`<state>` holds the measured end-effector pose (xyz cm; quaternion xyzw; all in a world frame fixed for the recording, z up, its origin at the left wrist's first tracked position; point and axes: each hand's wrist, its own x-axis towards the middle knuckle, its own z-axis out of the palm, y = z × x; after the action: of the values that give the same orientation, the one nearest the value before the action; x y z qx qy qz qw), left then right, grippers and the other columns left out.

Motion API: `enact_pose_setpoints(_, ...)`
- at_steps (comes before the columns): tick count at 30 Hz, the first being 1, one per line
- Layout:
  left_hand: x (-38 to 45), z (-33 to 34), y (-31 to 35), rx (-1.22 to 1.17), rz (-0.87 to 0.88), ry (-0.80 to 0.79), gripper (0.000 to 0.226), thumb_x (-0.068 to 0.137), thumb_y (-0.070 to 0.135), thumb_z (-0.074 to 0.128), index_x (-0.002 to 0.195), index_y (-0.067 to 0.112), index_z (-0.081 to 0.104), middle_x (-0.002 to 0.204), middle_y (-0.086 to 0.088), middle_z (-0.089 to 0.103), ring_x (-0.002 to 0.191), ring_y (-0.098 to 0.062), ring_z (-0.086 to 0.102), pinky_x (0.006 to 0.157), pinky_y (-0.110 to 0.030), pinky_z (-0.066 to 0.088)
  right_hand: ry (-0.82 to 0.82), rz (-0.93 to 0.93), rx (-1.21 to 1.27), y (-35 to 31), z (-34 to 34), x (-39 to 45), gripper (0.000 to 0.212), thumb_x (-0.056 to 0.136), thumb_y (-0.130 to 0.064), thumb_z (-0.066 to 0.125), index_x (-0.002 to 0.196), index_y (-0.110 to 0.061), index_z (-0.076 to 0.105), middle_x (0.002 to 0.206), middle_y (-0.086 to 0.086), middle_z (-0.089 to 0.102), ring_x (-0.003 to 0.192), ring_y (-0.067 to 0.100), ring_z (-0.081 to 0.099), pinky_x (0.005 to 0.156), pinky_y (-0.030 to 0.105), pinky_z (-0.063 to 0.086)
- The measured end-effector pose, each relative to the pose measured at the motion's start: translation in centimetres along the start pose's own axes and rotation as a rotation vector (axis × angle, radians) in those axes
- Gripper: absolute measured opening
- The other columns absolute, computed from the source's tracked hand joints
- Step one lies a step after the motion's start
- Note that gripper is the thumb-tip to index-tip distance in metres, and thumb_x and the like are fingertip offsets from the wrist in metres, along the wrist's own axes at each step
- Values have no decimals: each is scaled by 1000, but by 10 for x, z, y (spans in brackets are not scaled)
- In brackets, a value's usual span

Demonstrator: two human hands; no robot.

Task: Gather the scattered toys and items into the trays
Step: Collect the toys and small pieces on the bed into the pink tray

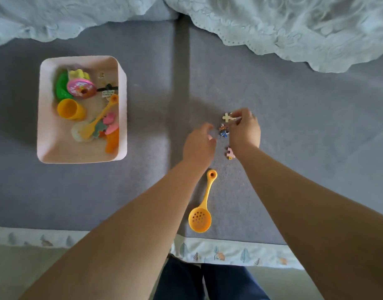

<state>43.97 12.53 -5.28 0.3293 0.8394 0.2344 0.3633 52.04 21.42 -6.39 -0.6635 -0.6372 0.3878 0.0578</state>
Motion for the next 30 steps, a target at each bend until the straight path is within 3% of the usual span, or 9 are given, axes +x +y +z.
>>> enact_pose_setpoints(5, 22, 15, 17, -2, -41, 55, 29, 91, 13, 54, 120, 11, 57, 112, -8, 65, 106, -24, 59, 76, -27, 37, -26, -16, -34, 4, 3, 18, 27, 92, -10, 53, 116, -23, 54, 117, 2, 56, 85, 17, 55, 69, 29, 43)
enact_pose_setpoints(12, 37, 35, 18, 34, -85, 66, 9, 85, 18, 64, 93, 14, 65, 103, -7, 63, 87, -23, 59, 65, -29, 35, -13, 11, -91, 7, 11, 26, 14, 87, -11, 58, 96, -20, 54, 103, 0, 49, 85, 19, 53, 67, 29, 39)
enact_pose_setpoints(15, 32, 25, 16, -56, -116, 103, 2, 85, 16, 61, 87, 16, 62, 93, -2, 66, 84, -19, 58, 65, -27, 36, -14, -12, 4, 1, 12, 16, 9, 90, -22, 60, 98, -17, 57, 95, -3, 59, 79, 16, 55, 62, 28, 43)
enact_pose_setpoints(18, 21, -4, 6, -178, -142, 212, 6, 85, 18, 64, 88, 18, 58, 84, 4, 62, 82, -16, 58, 65, -25, 39, -31, -95, 148, -23, 20, -5, 2, 91, -21, 59, 92, -19, 58, 79, -8, 62, 66, 8, 57, 51, 15, 39)
enact_pose_setpoints(21, 7, -50, -14, -275, -162, 388, 8, 87, 16, 63, 94, 16, 59, 83, 8, 60, 77, -11, 56, 60, -18, 36, -131, -182, 206, -63, 40, -28, 7, 88, -17, 61, 93, -22, 61, 80, -7, 64, 69, 9, 60, 52, 13, 39)
enact_pose_setpoints(26, -18, -133, -57, -280, -303, 680, 14, 93, 9, 52, 104, 9, 59, 95, 1, 61, 85, -16, 54, 68, -12, 33, -381, -361, 182, -140, 79, -69, 16, 91, -13, 55, 101, -23, 64, 87, -5, 67, 73, 9, 66, 64, 18, 50)
enact_pose_setpoints(30, -28, -172, -83, -123, -430, 691, 22, 98, 20, 47, 116, 13, 57, 118, -6, 62, 109, -24, 56, 94, -26, 39, -475, -419, 122, -178, 95, -89, 30, 91, -9, 52, 114, -23, 64, 97, -2, 65, 86, 15, 64, 65, 18, 47)
